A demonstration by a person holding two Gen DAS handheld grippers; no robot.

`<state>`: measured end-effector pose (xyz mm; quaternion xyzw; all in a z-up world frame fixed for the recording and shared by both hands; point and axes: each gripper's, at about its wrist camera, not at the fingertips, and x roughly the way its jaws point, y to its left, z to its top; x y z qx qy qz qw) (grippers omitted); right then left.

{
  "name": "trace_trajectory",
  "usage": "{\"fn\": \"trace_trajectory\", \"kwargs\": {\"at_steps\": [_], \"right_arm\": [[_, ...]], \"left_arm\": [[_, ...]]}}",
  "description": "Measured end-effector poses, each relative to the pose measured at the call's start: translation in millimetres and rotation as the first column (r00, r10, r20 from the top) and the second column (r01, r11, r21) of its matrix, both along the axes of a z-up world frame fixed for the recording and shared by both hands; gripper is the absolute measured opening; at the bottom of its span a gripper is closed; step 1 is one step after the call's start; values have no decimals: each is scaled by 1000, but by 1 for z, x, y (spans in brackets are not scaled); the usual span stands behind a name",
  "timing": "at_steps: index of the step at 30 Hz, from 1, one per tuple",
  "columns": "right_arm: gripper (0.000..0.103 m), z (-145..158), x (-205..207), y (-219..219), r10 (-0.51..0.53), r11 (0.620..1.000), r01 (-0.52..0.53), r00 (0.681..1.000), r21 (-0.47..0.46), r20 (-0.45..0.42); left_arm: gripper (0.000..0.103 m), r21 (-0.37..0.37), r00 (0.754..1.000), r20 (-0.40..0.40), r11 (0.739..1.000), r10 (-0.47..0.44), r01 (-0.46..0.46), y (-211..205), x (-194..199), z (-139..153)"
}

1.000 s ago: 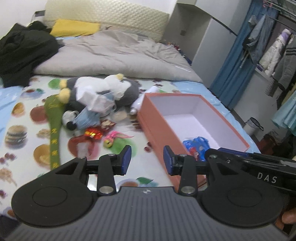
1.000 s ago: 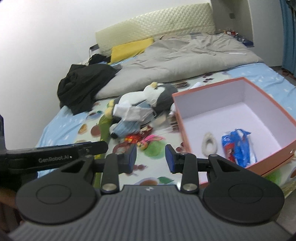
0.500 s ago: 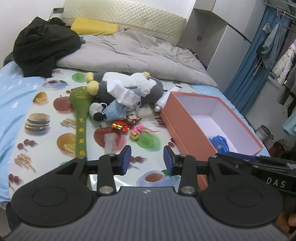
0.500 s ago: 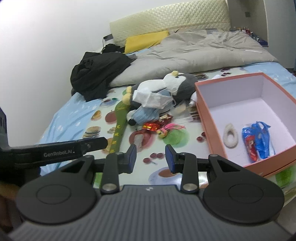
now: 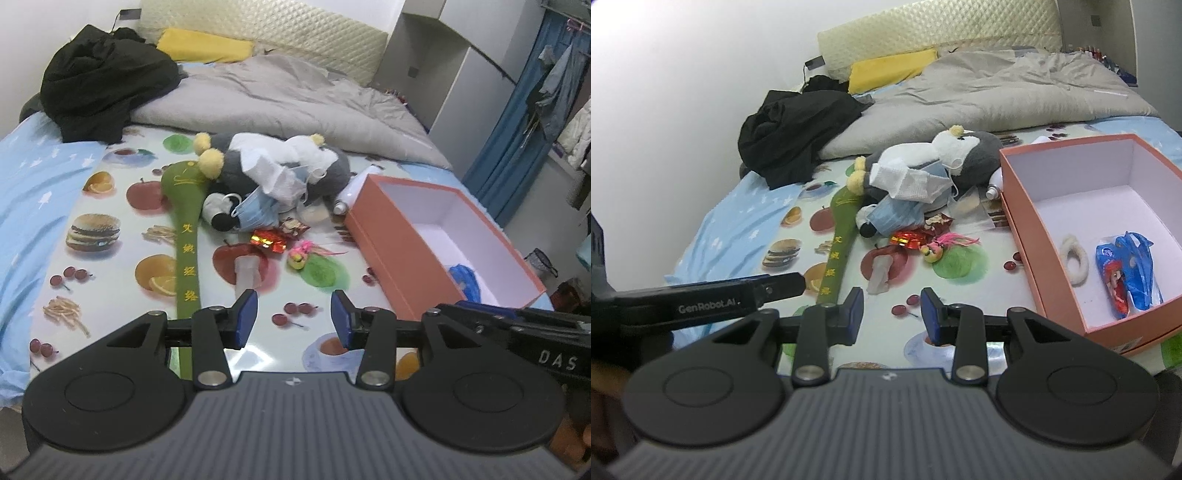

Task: Organize soft objects
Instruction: 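Move both tools back to the pile toward the pink bird and translucent cup, then grasp the pink-feathered bird with the right tool while the left tool grasps the translucent cup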

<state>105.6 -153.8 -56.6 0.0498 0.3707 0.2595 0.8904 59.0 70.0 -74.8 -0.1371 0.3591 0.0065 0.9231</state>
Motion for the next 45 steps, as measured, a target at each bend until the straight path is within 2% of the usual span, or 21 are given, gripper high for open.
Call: {"fn": "trace_trajectory", "kwargs": {"at_steps": [4, 5, 7, 8, 13, 22, 30, 40, 43, 45], "right_arm": [[39, -9, 18, 0, -4, 1000, 3, 1000, -12, -28], [41, -12, 24, 1, -1, 1000, 1, 999, -18, -33], [52, -20, 37, 4, 1, 1000, -2, 999, -27, -51], [52, -23, 44, 5, 3, 1000, -5, 998, -25, -60], [52, -43, 83, 18, 11, 999, -15, 994, -34, -106], [52, -84, 155, 42, 19, 999, -25, 982, -33, -187], [52, -116, 197, 62, 45, 998, -54, 967, -29, -251], [51, -139, 227, 81, 59, 997, -72, 961, -37, -271], [49, -145, 227, 84, 63, 995, -80, 960, -53, -273], [44, -148, 227, 84, 54, 994, -77, 960, -74, -274]], "left_arm": [[50, 5, 999, -36, 1000, 23, -22, 5, 19, -12], [50, 4, 999, -43, 1000, 29, -29, 7, 25, -16], [50, 17, 997, -61, 999, 40, -39, 10, 38, -24], [50, 24, 997, -68, 999, 43, -41, 11, 45, -28], [50, 22, 992, -116, 998, 56, -54, 23, 79, -49], [50, 20, 980, -200, 1000, 21, -17, 31, 145, -96], [50, 2, 974, -225, 1000, 8, -8, 41, 188, -127], [50, -23, 966, -259, 1000, 8, -14, 42, 211, -148], [47, -24, 964, -265, 1000, 12, -19, 41, 211, -152], [38, -14, 964, -264, 1000, 19, -24, 41, 211, -152]]}}
